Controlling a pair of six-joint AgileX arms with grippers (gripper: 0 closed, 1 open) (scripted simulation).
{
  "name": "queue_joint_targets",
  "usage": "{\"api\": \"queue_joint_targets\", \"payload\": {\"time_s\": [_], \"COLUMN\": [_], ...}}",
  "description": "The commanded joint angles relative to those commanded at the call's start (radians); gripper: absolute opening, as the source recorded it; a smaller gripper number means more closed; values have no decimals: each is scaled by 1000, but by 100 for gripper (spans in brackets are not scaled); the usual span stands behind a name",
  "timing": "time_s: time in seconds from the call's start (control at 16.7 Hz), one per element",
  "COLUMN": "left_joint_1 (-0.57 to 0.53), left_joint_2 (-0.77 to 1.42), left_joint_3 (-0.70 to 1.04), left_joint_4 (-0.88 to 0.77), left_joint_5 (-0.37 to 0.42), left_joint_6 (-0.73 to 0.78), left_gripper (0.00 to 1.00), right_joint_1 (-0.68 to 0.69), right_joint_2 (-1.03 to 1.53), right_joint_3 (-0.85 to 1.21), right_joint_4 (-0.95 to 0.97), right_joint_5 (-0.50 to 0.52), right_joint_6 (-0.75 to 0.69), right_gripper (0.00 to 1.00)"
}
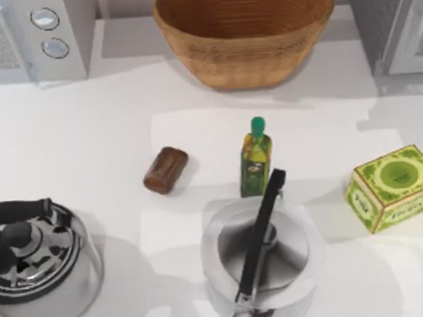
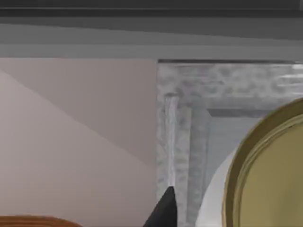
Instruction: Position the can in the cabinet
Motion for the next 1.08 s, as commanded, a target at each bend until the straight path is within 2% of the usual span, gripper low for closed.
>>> {"api": "queue_joint_targets", "payload": {"time_s": [0.24, 0.42, 1.08], "left_joint_1": [0, 0, 0], "left_joint_2": [0, 0, 0], "left_joint_3": [0, 0, 0], "left_joint_4": [0, 0, 0], "left_joint_5": [0, 0, 0], "left_joint_6": [0, 0, 0], "left_gripper": [100, 100, 100], "right_joint_1": [29, 43, 42], "right_joint_2": [240, 373, 485], "right_joint_3": [366, 532, 636], "right_joint_4": [-70, -114, -157], "right_joint_5": [42, 72, 85], "right_joint_6": [4, 5, 5], "right_gripper": [0, 0, 0]}}
